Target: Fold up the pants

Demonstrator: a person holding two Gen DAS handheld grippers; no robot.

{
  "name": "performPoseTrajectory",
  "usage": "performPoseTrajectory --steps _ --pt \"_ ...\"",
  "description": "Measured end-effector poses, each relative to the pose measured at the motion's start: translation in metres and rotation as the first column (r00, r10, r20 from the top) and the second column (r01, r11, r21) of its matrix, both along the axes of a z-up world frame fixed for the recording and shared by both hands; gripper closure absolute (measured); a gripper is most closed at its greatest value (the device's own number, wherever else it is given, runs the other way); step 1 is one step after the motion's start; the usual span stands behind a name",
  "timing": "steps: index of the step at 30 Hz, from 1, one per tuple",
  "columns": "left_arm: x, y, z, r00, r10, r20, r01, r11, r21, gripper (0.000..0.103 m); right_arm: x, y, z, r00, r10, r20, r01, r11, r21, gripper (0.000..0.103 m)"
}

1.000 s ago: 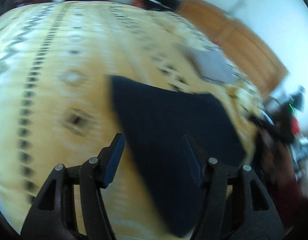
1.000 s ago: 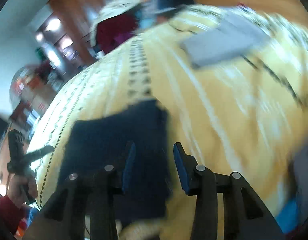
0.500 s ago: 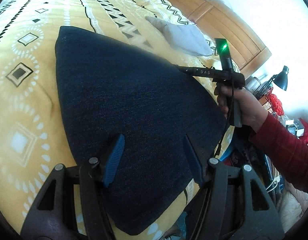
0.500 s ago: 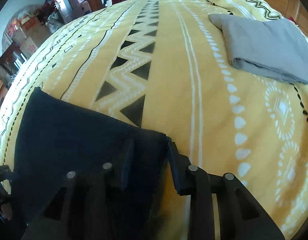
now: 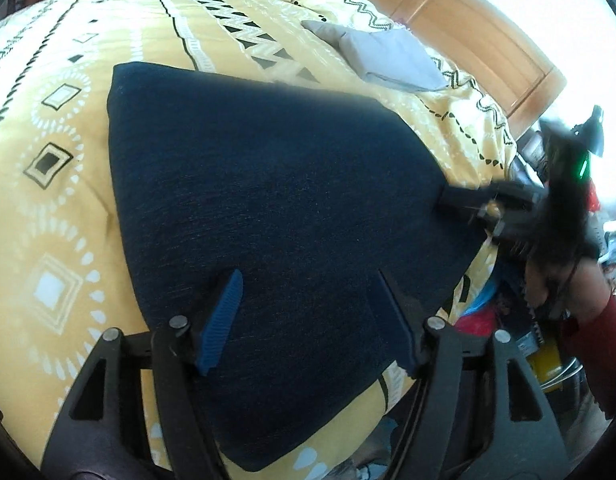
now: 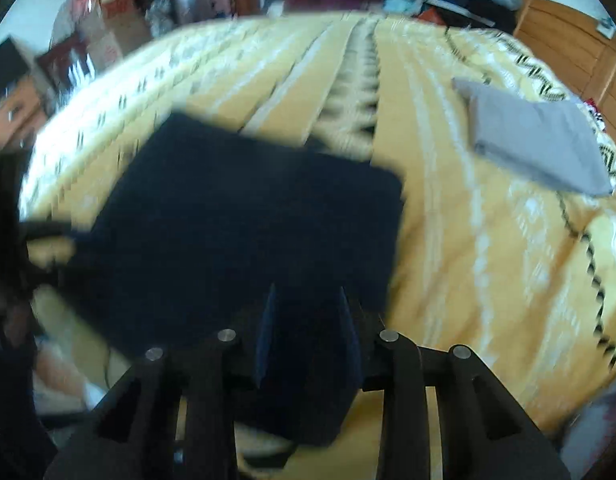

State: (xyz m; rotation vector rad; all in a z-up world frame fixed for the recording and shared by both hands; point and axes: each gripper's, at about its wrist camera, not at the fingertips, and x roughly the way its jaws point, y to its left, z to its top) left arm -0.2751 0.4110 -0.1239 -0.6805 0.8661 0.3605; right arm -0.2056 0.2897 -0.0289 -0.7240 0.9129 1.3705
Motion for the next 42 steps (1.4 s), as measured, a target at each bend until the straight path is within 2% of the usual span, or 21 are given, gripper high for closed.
performPoseTrajectory --steps 2,3,6,8,10,11,13,15,16,18,22,24,25,28,32,37,38,40,42 --pt "0.001 0.000 -0.001 1.000 -0.002 -0.008 0.002 1.000 0.008 0.033 -0.011 -0.011 -0.019 0.998 -0.005 0.058 0.006 1.000 -0.014 0.067" --pt "0.002 -0.001 0.000 1.000 -0.004 -0.015 0.004 1.000 0.013 0.032 -0.015 -0.013 -0.017 0.997 -0.011 0.075 0.011 1.000 -0.007 0.067" --pt "0.005 0.000 -0.001 1.000 -0.007 -0.018 0.007 1.000 0.012 0.027 -0.023 -0.018 0.003 0.994 -0.029 0.110 0.025 0.999 0.034 0.065" --pt "0.005 -0.003 -0.001 1.000 -0.011 -0.018 0.011 1.000 0.023 0.025 -0.030 -0.028 0.016 0.995 -0.032 0.099 0.023 0.996 0.090 0.055" --pt "0.004 -0.006 0.000 1.000 -0.013 -0.016 0.013 0.999 0.029 0.024 -0.039 -0.029 0.007 0.995 0.004 0.099 -0.009 0.999 0.049 0.053" --pt "0.003 -0.005 0.001 1.000 -0.011 -0.011 0.011 1.000 0.022 0.025 -0.042 -0.027 -0.011 0.994 0.026 0.104 -0.023 0.999 -0.026 0.053" --pt "-0.005 -0.001 0.010 1.000 0.006 0.008 -0.006 1.000 0.025 0.026 -0.037 -0.029 -0.012 0.998 0.009 0.062 -0.007 1.000 -0.030 0.053" --pt "-0.021 0.009 0.020 0.999 0.042 0.033 -0.044 0.998 0.050 0.026 -0.016 -0.029 0.007 0.997 -0.031 -0.076 0.032 0.999 0.005 0.052" --pt "-0.031 0.020 0.022 0.996 0.074 0.044 -0.076 0.996 0.044 0.026 0.002 -0.029 0.018 0.982 -0.058 -0.177 0.066 0.997 0.039 0.051" --pt "-0.046 0.045 0.015 0.991 0.129 0.045 -0.129 0.992 0.002 0.026 0.031 -0.023 0.027 0.957 -0.086 -0.277 0.102 0.994 0.043 0.046" --pt "-0.059 0.085 -0.012 0.978 0.205 0.050 -0.197 0.972 -0.131 0.026 0.085 -0.002 0.015 0.929 -0.161 -0.335 0.166 0.986 -0.014 0.045" --pt "-0.054 0.090 -0.025 0.981 0.178 0.073 -0.159 0.965 -0.211 0.026 0.105 0.008 -0.001 0.897 -0.212 -0.388 0.194 0.977 -0.085 0.044" --pt "-0.051 0.090 -0.027 0.983 0.163 0.087 -0.140 0.964 -0.224 0.026 0.111 0.012 -0.009 0.880 -0.212 -0.426 0.186 0.977 -0.103 0.044" --pt "-0.042 0.091 -0.032 0.983 0.127 0.132 -0.090 0.962 -0.259 0.026 0.113 0.023 -0.028 0.858 -0.223 -0.462 0.174 0.974 -0.146 0.044" --pt "-0.036 0.099 -0.037 0.976 0.148 0.162 -0.094 0.948 -0.303 0.026 0.104 0.035 -0.055 0.812 -0.215 -0.542 0.141 0.974 -0.176 0.042" --pt "-0.030 0.099 -0.036 0.970 0.149 0.190 -0.084 0.947 -0.310 0.026 0.111 0.035 -0.075 0.723 -0.230 -0.651 0.166 0.973 -0.160 0.037" --pt "-0.029 0.099 -0.036 0.969 0.144 0.201 -0.076 0.947 -0.311 0.026 0.111 0.032 -0.077 0.692 -0.226 -0.686 0.172 0.974 -0.147 0.037" --pt "-0.030 0.099 -0.036 0.965 0.141 0.223 -0.067 0.948 -0.312 0.029 0.110 0.030 -0.079 0.671 -0.220 -0.708 0.181 0.975 -0.131 0.037" --pt "-0.032 0.103 -0.040 0.963 0.158 0.218 -0.084 0.945 -0.316 0.045 0.107 0.030 -0.079 0.678 -0.206 -0.706 0.173 0.978 -0.118 0.037"
